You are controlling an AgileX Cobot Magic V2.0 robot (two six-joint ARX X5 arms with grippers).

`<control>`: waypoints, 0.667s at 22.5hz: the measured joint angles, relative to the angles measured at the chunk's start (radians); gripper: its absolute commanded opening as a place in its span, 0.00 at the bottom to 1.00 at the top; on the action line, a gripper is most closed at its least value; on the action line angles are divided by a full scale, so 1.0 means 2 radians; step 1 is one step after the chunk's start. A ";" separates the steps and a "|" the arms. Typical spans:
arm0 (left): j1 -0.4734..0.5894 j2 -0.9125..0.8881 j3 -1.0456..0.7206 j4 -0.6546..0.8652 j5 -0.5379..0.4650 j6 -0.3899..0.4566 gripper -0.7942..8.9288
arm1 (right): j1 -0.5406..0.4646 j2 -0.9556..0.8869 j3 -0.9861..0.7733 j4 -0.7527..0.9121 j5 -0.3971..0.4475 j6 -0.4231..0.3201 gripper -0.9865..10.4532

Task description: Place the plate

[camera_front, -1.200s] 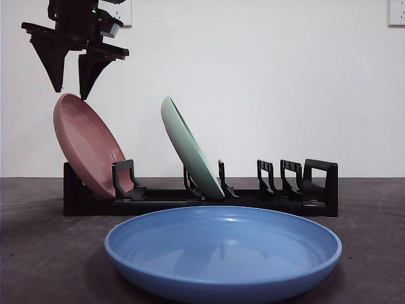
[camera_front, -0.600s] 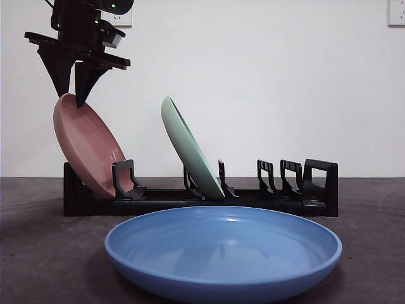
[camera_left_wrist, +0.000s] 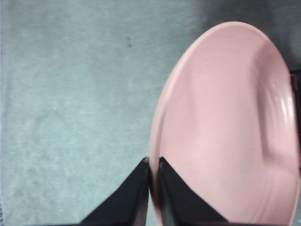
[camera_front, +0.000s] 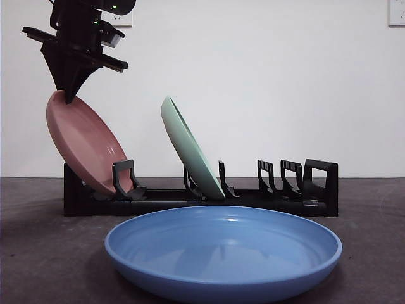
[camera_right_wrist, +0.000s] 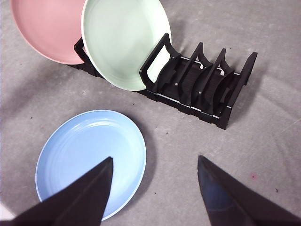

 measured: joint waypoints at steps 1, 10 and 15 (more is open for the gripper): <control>-0.002 0.000 0.000 0.000 -0.007 0.000 0.09 | 0.001 0.000 0.000 0.000 0.000 0.000 0.33; -0.018 0.002 0.042 -0.002 -0.064 0.009 0.09 | 0.010 0.000 0.000 0.000 0.000 0.000 0.33; -0.032 0.002 0.082 -0.002 -0.104 0.023 0.09 | 0.010 0.000 0.000 0.000 0.000 0.000 0.33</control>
